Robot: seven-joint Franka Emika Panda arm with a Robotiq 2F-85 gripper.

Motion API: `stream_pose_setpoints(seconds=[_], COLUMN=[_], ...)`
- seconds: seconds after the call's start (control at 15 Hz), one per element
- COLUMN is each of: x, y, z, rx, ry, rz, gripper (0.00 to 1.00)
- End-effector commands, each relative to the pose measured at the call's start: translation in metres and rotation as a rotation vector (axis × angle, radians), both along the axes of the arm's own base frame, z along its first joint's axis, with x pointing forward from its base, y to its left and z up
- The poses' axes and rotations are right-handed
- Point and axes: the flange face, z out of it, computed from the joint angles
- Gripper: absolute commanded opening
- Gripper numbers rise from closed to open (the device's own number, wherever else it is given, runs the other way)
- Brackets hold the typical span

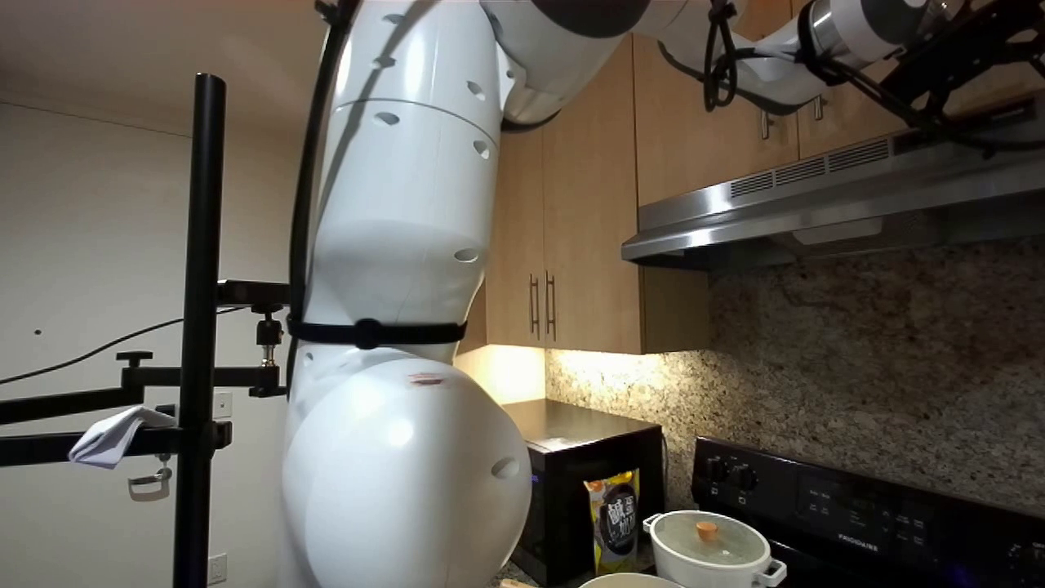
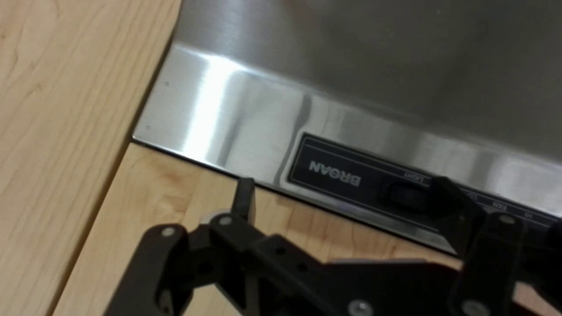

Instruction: Turn on the light on top of the stove

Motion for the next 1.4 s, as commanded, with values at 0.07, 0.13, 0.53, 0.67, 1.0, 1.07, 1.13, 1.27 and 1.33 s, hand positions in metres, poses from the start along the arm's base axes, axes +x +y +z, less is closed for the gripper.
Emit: stream_pose_setpoints(seconds=[0.07,0.13,0.53,0.67,1.0,1.07,1.13,1.27,1.33], x=[0.006,0.007,0.015,0.015,0.015,0.015,0.016,0.017,0.018], y=[-0.002,-0.003,-0.006,-0.006,-0.009,-0.009,-0.008,-0.008,-0.008], z=[0.005,0.005,0.000,0.002,0.002,0.002,0.001,0.000,0.000], rx=[-0.005,-0.005,0.005,0.009,0.014,0.014,0.017,0.022,0.024], ry=[0.004,0.005,0.024,0.013,0.009,0.004,-0.001,-0.003,-0.004], rz=[0.027,0.026,0.023,0.018,0.010,0.012,0.017,0.019,0.021], gripper=[1.00,1.00,1.00,1.00,1.00,1.00,1.00,1.00,1.00])
